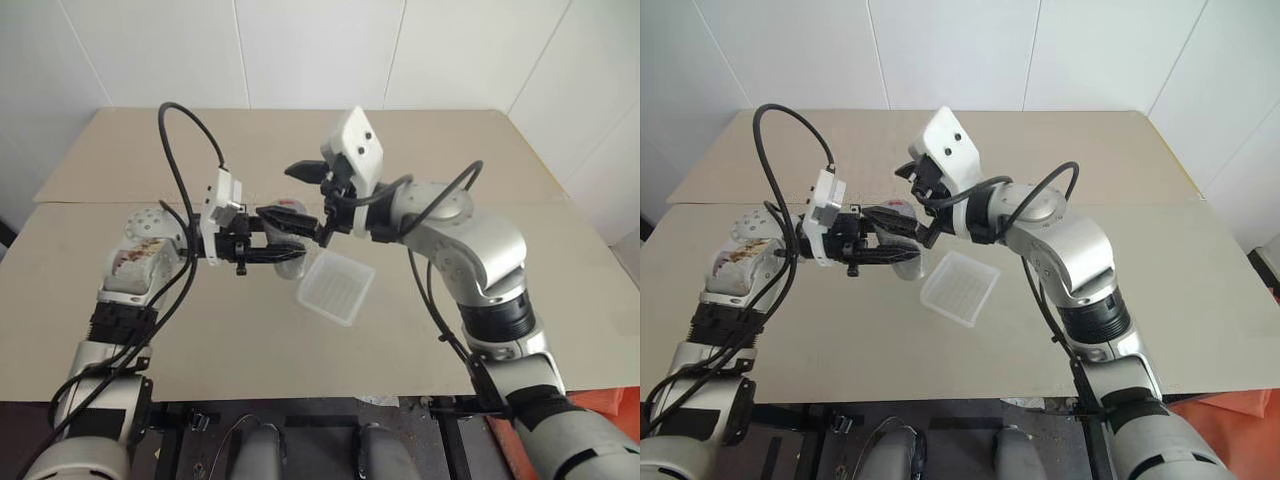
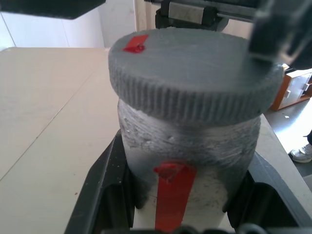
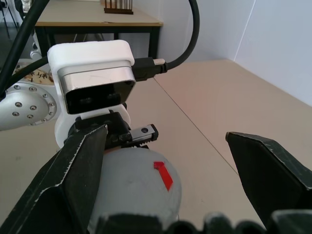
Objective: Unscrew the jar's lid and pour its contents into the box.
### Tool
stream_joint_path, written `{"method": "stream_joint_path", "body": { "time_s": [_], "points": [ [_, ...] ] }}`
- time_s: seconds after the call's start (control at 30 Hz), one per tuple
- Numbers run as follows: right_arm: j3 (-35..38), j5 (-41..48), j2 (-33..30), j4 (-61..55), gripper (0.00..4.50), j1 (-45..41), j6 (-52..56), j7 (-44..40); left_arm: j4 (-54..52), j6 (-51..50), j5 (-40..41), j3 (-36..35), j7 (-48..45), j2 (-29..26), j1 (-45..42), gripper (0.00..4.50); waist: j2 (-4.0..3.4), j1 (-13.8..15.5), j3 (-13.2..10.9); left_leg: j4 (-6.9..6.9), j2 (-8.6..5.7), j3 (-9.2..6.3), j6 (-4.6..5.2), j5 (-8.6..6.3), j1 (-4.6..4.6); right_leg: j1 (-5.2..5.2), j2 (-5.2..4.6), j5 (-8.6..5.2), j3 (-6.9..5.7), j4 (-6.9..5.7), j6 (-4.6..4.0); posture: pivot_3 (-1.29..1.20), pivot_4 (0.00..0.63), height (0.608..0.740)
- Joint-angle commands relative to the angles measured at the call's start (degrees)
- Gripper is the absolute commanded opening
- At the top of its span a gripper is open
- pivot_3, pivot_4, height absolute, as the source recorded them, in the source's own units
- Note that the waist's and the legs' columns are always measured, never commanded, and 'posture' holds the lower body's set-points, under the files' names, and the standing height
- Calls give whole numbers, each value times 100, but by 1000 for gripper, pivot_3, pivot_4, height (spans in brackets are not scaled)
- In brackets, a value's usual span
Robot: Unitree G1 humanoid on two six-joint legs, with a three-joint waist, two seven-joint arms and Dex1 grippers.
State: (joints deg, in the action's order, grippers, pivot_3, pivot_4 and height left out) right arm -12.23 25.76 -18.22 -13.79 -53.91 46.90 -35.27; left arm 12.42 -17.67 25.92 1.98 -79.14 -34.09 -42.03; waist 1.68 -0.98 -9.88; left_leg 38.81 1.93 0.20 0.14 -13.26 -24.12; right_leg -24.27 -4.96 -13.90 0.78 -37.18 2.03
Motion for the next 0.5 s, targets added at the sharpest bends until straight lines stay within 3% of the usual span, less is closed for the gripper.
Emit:
{"method": "stream_joint_path", "body": {
  "time_s": [0.03,0.5],
  "points": [
    [125,117,80,-333,4468,-92,93,27,-199,15,90,-143,16,-61,-67,1929,0,-6,0,0,0,0,0,0,0,0,0,0,0,0,0,0,150,740],
    [-7,-16,278,-256,4468,61,171,63,-240,-34,126,-158,40,-107,-106,1929,0,-4,0,0,0,0,0,0,0,1,0,0,0,0,0,0,150,740]
  ]
}}
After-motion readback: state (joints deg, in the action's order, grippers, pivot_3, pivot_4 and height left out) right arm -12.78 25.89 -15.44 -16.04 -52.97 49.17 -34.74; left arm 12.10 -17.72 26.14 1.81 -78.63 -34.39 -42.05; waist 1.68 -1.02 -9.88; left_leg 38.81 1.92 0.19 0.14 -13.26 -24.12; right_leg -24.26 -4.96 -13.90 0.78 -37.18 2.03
